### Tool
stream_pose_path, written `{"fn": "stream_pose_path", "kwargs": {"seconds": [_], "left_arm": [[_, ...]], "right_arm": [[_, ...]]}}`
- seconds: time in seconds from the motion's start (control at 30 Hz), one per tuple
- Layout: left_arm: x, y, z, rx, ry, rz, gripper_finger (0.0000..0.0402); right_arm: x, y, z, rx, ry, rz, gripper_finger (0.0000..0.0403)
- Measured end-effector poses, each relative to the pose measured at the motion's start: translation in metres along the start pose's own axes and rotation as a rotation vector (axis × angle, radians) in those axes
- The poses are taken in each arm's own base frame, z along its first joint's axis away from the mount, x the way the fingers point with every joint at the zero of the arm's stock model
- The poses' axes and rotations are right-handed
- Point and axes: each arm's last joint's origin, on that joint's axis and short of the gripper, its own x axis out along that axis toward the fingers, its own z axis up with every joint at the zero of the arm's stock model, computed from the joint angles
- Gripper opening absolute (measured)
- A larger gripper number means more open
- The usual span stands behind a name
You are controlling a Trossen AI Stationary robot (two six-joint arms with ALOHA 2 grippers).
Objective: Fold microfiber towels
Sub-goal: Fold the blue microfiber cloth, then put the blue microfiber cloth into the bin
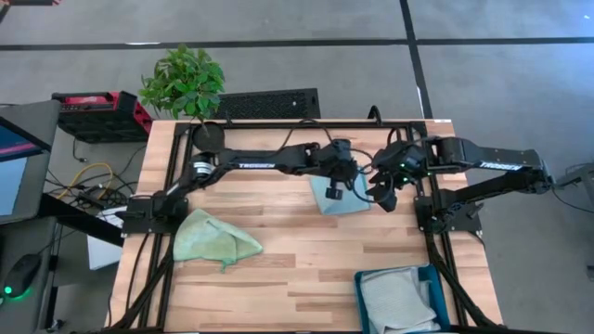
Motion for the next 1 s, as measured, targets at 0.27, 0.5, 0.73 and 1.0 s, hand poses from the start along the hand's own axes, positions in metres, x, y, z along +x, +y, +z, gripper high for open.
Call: {"fn": "stream_pose_path", "kwargs": {"seconds": [0.27, 0.5, 0.73, 1.0], "left_arm": [[0.025, -0.013, 0.000, -0.003, 0.027, -0.040, 0.0010], [0.025, -0.021, 0.006, 0.040, 0.007, -0.062, 0.0033], [0.025, -0.022, 0.007, 0.009, -0.018, -0.101, 0.0084], [0.025, -0.019, 0.006, -0.029, -0.001, -0.061, 0.0140]], "right_arm": [[0.000, -0.001, -0.002, 0.002, 0.016, -0.011, 0.0225], [0.000, -0.001, -0.002, 0.001, 0.025, -0.010, 0.0225], [0.000, -0.001, -0.002, 0.001, 0.025, -0.012, 0.0225], [0.000, -0.002, -0.005, 0.003, 0.050, -0.023, 0.0225]]}}
